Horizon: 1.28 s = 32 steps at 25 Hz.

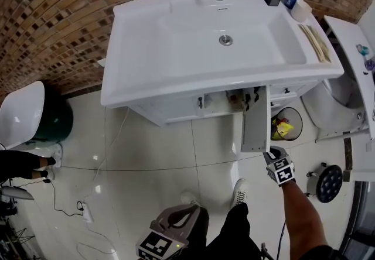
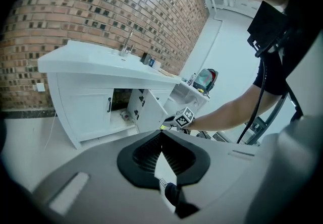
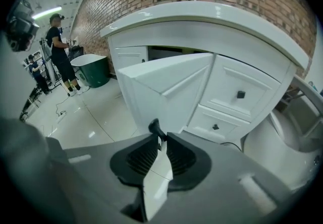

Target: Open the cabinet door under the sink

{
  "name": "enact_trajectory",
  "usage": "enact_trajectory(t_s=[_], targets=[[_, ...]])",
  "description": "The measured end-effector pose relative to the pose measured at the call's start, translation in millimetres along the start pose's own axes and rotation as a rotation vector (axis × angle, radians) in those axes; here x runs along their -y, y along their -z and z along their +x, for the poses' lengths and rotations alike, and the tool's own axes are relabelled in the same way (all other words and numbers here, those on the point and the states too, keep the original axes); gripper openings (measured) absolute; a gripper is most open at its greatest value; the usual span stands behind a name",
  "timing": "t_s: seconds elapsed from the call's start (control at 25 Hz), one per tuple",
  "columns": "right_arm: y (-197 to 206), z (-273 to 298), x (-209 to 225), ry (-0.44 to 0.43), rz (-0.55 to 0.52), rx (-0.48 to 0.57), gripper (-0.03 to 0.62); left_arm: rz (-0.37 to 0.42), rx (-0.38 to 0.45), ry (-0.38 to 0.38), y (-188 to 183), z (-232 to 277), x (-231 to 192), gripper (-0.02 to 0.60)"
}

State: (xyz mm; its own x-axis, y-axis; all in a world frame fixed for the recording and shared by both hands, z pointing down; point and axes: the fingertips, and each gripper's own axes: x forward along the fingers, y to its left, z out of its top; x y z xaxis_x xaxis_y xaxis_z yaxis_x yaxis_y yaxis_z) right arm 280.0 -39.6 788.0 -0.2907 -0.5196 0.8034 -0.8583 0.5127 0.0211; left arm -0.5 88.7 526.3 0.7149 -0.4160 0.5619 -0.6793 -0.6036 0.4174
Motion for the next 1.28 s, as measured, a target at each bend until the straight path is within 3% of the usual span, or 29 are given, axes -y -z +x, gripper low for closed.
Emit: enact_trajectory(t_s=[0.24, 0.4, 0.56, 0.68, 0.8, 1.0, 1.16, 1.28], targets=[[29.3, -19.2, 55.3, 0.038, 0.003, -0.022, 0.025, -0.021, -0.001, -0.011, -3.0, 32.0, 37.9, 0.017], [50.6, -26.0, 60.7, 0.019, -0.021, -0.075, 0.002, -0.027, 0.004, -0.011, -8.7, 49.4, 56.8, 0.017], [65.0, -57.3, 47.9, -0.022, 0.142, -0.091, 0.002, -0.040, 0.032, -0.025, -22.8, 49.9, 63.9, 0.017], [26.9, -112.2, 27.5, -0.084, 0.324, 0.006, 0.002, -0.070, 0.066, -0.017, -39.9, 42.2, 67.4, 0.017], [-50.3, -181.6, -10.2, -0.205, 0.423, 0.171, 0.002, -0.072, 0.110, -0.007, -63.5, 28.1, 67.2, 0.017], [-158.3, -282.4, -90.7, -0.349, 0.351, 0.362, 0.002, -0.061, 0.165, -0.004, -84.6, -10.0, 70.0, 0.017], [-200.9, -334.6, -133.8, -0.356, 0.264, 0.420, 0.002, -0.031, 0.174, 0.002, -87.4, -41.2, 79.4, 0.017], [-218.9, -361.5, -159.8, -0.372, 0.261, 0.458, 0.002, -0.003, 0.198, 0.022, -92.3, -61.8, 87.3, 0.017]])
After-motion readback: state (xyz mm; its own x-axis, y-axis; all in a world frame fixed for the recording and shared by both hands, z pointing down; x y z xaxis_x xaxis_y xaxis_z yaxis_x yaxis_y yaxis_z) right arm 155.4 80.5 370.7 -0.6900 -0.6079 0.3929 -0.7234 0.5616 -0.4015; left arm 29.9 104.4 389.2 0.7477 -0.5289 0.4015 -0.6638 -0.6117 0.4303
